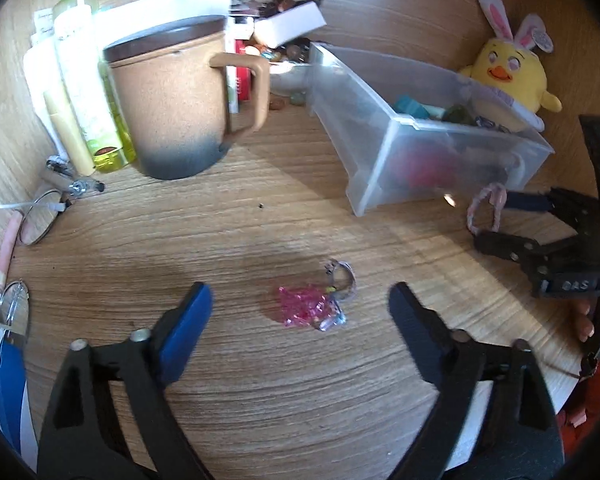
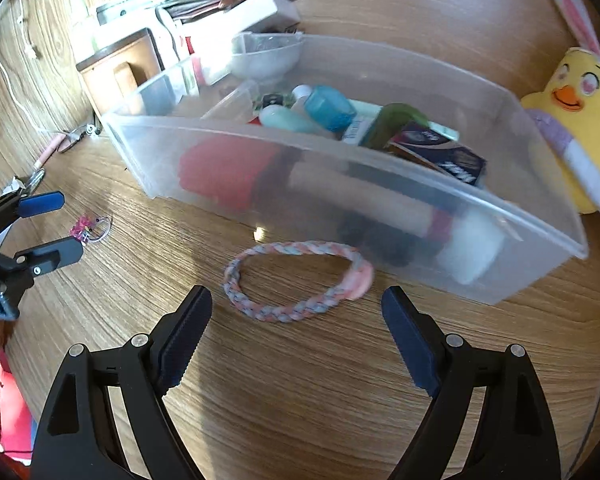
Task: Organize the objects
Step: 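Grasp the pink keychain charm with the left tool while the right tool grasps the rope bracelet, then lower the keychain and rope bracelet into the clear box and open both tools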
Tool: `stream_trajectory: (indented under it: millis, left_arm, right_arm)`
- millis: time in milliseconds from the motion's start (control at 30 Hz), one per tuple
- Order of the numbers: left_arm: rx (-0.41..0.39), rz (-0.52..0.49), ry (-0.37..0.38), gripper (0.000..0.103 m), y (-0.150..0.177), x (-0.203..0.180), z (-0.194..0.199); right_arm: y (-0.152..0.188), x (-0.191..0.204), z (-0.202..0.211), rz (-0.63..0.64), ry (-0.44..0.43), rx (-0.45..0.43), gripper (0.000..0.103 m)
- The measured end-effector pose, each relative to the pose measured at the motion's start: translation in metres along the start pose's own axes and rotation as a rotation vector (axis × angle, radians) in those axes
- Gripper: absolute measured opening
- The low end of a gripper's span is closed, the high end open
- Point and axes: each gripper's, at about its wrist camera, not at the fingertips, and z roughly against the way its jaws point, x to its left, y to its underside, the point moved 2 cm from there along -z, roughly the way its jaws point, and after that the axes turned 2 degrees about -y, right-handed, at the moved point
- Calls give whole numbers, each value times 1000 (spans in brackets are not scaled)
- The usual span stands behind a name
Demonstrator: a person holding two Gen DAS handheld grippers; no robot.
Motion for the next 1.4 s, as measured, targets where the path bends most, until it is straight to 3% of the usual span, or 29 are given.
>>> stream_trajectory:
  millis: [300,533,700,867,1400]
  left_arm:
    - [-2,-26,-8,57,3,-3,-2]
    - [-15,-22,13,27,4,-3,0]
    - [-18,-25,15,26,7,-8,2]
    - [-23,-11,36,26,6,-13,6]
    - [-173,-40,105,26,-34,-56,45]
  right_arm:
    - [-5,4,-2,0,50,-34,83]
    - [-5,6,1,16,18,-48,47]
    - [-4,10,2,38,-2,-55,18]
    - [-2,11,10,34,-38,-81,18]
    - [1,-9,61,-7,-61,-215,18]
